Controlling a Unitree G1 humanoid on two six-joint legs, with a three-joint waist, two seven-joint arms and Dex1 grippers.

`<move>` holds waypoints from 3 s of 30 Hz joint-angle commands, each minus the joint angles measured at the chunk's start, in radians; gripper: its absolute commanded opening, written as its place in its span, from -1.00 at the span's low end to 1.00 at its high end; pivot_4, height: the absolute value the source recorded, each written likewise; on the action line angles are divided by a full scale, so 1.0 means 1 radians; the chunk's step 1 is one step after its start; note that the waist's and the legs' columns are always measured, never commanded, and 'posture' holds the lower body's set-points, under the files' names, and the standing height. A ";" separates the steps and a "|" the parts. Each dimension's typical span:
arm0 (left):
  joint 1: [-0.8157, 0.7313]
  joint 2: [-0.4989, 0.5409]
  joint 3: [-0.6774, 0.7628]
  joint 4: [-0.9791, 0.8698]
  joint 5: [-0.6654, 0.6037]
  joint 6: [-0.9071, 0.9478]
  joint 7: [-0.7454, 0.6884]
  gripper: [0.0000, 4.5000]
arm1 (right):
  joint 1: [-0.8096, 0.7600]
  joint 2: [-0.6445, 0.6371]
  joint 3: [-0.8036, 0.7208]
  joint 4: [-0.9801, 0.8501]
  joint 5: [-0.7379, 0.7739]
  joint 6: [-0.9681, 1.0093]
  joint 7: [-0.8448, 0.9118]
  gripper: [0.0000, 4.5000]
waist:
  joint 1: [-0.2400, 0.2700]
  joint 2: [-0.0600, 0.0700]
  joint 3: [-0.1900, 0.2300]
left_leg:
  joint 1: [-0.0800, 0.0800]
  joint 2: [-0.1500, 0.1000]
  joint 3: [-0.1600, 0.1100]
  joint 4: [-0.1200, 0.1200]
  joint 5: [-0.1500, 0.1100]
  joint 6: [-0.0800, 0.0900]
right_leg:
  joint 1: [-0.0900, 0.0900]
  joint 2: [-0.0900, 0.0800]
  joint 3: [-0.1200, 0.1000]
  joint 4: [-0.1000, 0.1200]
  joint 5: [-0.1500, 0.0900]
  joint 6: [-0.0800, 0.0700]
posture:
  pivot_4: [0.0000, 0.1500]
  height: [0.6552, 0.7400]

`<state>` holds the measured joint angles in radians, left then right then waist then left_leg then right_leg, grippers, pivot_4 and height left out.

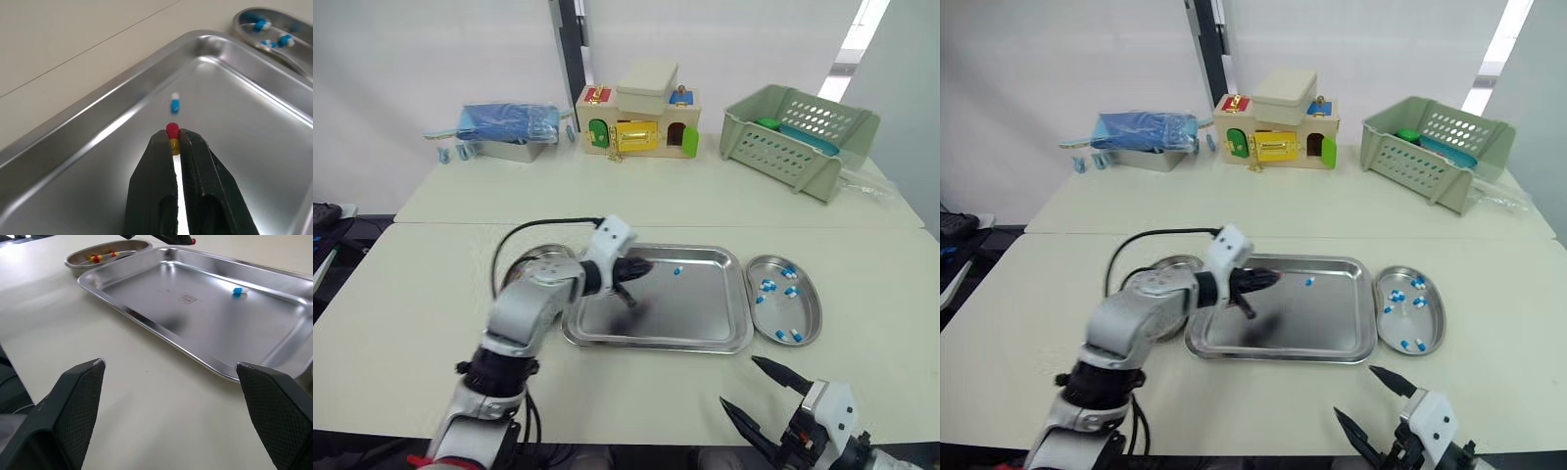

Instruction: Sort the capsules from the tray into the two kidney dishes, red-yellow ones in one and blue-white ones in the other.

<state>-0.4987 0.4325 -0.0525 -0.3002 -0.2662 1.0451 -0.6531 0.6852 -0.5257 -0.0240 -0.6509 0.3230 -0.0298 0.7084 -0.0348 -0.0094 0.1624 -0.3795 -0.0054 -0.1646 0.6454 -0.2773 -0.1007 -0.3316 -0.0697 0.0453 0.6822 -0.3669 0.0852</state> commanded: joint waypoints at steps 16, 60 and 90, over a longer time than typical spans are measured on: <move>0.175 0.064 0.305 -0.122 -0.031 0.088 0.237 -0.98 | -0.133 -0.087 -0.038 0.081 0.089 0.028 0.134 1.00 | 0.003 -0.001 0.000 | 0.000 0.000 0.000 0.000 0.000 0.000 | 0.000 0.000 0.000 0.000 0.000 0.000 | 1.00 1.00; 1.104 0.438 0.829 -0.201 -0.223 -0.496 -0.573 0.98 | -0.101 -0.269 -0.435 0.294 0.256 0.166 0.347 1.00 | 0.003 -0.001 0.002 | 0.001 0.001 0.004 -0.003 -0.003 0.004 | 0.000 0.000 0.002 -0.002 0.000 -0.001 | 1.00 1.00; 1.255 -0.038 0.511 -0.273 -0.234 -1.076 -0.578 0.98 | -1.062 -0.650 -0.150 0.440 0.408 0.703 0.538 1.00 | -0.023 0.005 0.010 | 0.001 0.002 0.015 -0.001 -0.003 0.005 | -0.001 -0.002 0.012 -0.006 0.004 0.003 | 1.00 1.00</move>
<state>0.7446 0.4082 0.4852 -0.5569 -0.5050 0.0458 -1.2351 -0.3167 -1.1777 -0.2521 -0.1979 0.7296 0.6261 1.2470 -0.0582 -0.0040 0.1728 -0.3778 -0.0034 -0.1503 0.6443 -0.2803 -0.0960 -0.3328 -0.0711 0.0565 0.6766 -0.3632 0.0882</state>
